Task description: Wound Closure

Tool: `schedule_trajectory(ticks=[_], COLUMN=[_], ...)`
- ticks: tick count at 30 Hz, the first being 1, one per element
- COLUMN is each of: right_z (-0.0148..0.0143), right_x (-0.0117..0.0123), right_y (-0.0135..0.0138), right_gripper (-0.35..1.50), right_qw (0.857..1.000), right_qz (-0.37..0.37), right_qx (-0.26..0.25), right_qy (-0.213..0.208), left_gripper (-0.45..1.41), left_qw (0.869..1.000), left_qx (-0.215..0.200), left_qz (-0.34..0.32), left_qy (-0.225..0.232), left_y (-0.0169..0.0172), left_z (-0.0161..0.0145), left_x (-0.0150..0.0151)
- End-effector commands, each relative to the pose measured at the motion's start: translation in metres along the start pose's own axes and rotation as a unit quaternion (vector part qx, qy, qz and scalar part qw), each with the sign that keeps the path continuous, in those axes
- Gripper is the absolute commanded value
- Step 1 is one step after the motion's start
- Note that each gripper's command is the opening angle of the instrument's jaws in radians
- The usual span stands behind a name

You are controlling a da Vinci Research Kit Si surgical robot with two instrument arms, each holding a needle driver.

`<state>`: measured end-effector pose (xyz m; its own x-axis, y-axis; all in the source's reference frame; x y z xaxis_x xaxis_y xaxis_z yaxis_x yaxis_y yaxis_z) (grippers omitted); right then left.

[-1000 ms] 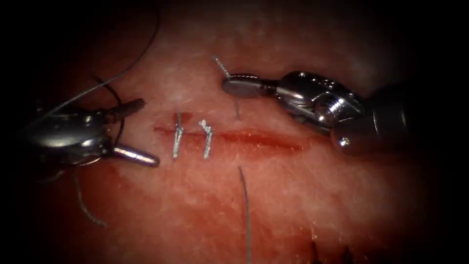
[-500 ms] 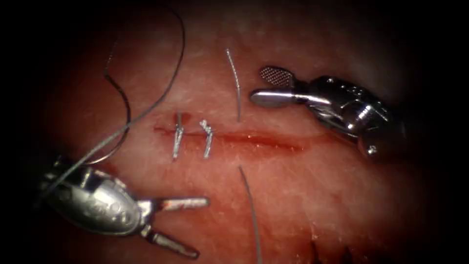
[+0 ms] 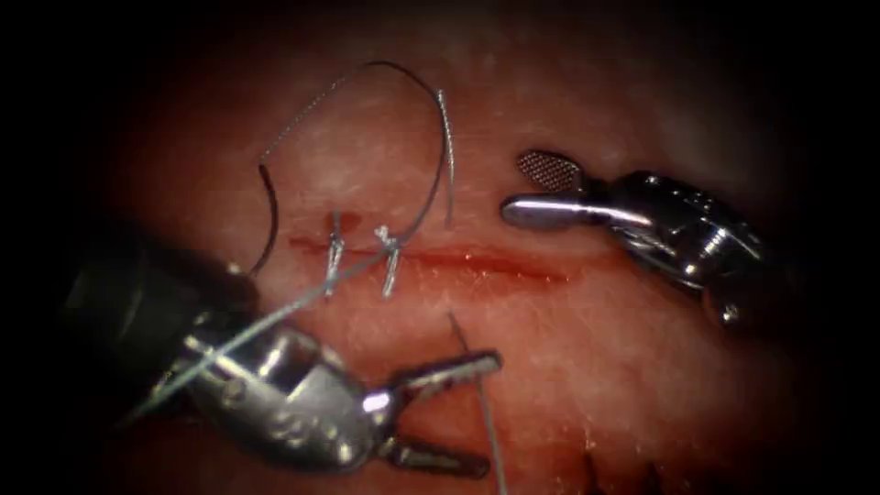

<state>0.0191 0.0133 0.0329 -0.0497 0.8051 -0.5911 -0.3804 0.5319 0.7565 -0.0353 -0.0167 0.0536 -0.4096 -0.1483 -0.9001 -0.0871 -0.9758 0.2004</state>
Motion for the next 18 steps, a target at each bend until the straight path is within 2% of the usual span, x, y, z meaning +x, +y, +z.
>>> schedule_trajectory(ticks=[1, 9, 18], right_z=[0.0006, 0.0006, 0.0006], right_x=[-0.0011, -0.0012, -0.0012], right_y=[-0.0004, -0.0005, -0.0006], right_gripper=[1.31, 1.31, 1.33], right_qw=[1.0, 1.0, 1.0], right_qz=[0.002, 0.002, 0.002], right_qx=[0.001, 0.001, 0.001], right_qy=[-0.001, -0.001, 0.004], left_gripper=[0.37, 0.34, 0.32], left_qw=[1.0, 0.996, 0.992], left_qx=[-0.005, -0.036, -0.06], left_qz=[0.006, 0.065, 0.1], left_qy=[-0.004, -0.04, -0.054], left_y=[0.0015, 0.0041, 0.006], left_z=[0.0004, 0.0024, 0.0033], left_x=[-0.0002, -0.0009, -0.001])
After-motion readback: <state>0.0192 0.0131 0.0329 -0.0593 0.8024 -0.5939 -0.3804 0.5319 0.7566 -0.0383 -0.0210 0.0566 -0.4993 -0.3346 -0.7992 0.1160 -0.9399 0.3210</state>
